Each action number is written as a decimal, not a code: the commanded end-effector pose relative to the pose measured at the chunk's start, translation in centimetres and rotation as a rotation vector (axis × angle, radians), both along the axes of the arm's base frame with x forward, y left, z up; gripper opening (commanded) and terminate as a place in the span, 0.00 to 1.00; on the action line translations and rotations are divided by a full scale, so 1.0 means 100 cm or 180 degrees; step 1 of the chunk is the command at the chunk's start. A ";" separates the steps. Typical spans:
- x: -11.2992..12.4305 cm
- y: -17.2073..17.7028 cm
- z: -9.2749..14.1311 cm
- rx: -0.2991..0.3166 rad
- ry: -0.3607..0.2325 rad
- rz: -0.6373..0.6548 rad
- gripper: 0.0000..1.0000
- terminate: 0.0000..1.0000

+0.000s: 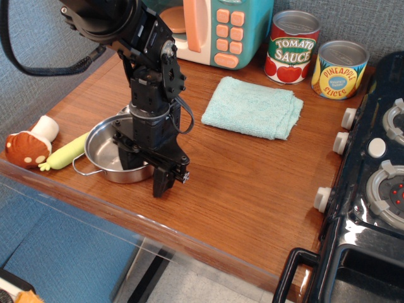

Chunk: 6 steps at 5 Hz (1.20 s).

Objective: Place the pot on the blue cloth.

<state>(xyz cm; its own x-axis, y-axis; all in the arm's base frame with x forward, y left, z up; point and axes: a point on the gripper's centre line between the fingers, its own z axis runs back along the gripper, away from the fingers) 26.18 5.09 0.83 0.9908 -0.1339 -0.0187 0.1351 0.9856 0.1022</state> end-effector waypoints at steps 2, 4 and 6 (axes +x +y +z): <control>-0.017 0.014 0.027 0.0119 -0.0141 -0.0244 0.00 0.00; 0.018 -0.012 0.075 -0.0049 -0.0452 -0.0500 0.00 0.00; 0.095 -0.069 0.073 -0.0175 -0.0442 -0.0764 0.00 0.00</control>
